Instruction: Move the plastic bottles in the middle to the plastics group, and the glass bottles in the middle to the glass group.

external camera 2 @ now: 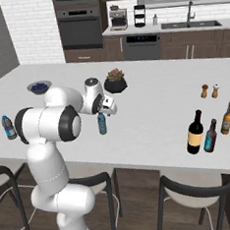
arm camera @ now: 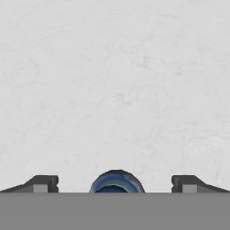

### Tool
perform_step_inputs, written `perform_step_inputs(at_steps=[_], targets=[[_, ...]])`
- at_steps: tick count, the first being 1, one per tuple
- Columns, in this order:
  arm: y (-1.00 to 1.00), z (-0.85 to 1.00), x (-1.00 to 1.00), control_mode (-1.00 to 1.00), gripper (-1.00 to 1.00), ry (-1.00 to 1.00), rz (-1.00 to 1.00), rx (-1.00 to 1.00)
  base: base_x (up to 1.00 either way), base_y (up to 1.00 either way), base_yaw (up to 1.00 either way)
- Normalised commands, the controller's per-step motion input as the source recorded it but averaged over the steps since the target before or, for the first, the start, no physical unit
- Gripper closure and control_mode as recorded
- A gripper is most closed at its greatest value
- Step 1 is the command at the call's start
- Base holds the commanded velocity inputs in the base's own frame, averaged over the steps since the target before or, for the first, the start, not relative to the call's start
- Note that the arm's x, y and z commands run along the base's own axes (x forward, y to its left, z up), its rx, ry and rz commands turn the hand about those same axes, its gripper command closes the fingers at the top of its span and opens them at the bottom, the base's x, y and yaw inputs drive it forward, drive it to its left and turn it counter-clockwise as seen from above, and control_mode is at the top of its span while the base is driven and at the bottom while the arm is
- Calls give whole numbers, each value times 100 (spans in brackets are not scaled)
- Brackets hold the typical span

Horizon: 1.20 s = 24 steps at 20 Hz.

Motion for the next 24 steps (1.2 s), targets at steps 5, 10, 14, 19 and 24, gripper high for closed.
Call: perform_step_inputs(at_steps=[5,10,14,19,24], targets=[[0,0,-8,-100,100,0,0,0,0,0,0],[0,0,-12,-100,100,0,0,0,0,0,0],[0,0,-5,-100,100,0,0,0,0,0,0],[0,0,0,-100,100,0,0,0,0,0,0],[4,28,-7,-100,100,0,1,0,0,0,0]])
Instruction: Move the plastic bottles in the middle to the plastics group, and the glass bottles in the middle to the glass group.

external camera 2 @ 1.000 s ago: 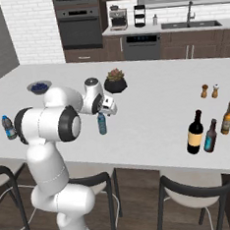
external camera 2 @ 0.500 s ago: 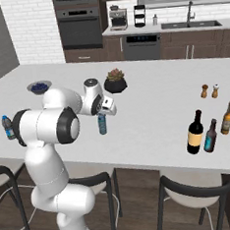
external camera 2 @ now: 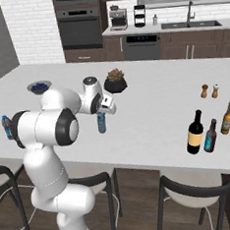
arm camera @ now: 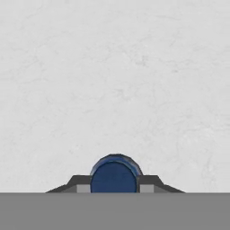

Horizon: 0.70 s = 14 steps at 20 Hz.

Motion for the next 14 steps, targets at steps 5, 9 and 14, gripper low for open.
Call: perform_step_inputs(at_steps=[5,9,14], targets=[[50,25,-35,-100,100,2,23,0,0,0,0],[90,0,-35,-100,100,9,43,0,0,0,0],[100,0,-8,-100,100,11,46,-2,0,0,0]])
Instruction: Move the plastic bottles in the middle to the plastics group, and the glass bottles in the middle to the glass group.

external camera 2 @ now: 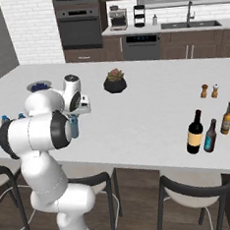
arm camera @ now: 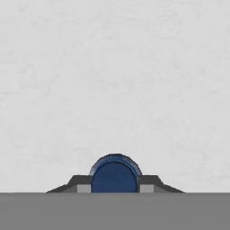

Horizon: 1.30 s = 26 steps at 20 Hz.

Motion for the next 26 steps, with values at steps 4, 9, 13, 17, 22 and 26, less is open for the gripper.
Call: perform_step_inputs(at_steps=[4,9,13,17,22,26], targets=[[100,0,16,-100,100,0,34,0,0,0,0],[99,-4,30,-100,100,-4,20,0,0,0,0],[84,-9,1,-100,100,-3,14,0,0,0,0],[66,-5,0,-100,100,-3,11,0,0,0,0],[52,-6,0,-100,100,-7,8,0,0,0,0],[41,-2,-1,-100,100,-6,6,0,0,0,0]])
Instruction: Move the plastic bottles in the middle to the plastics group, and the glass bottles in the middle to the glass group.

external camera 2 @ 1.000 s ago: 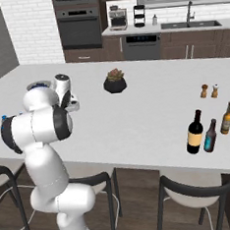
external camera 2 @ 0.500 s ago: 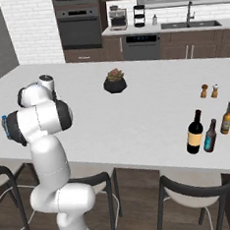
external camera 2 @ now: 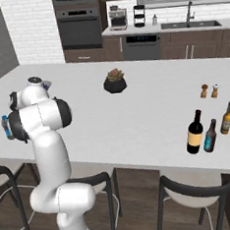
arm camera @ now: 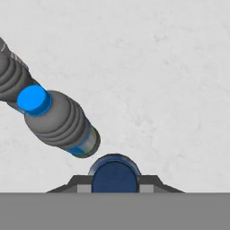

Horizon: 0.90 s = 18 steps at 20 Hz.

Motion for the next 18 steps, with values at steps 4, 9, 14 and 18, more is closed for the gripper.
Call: perform_step_inputs(at_steps=[4,9,14,18], targets=[[21,0,-11,-100,100,0,8,0,0,0,0],[2,-7,-1,-100,100,0,5,0,0,0,0],[0,-2,0,-100,100,0,0,-2,0,0,0],[-3,0,0,-100,100,0,0,-1,0,0,0]])
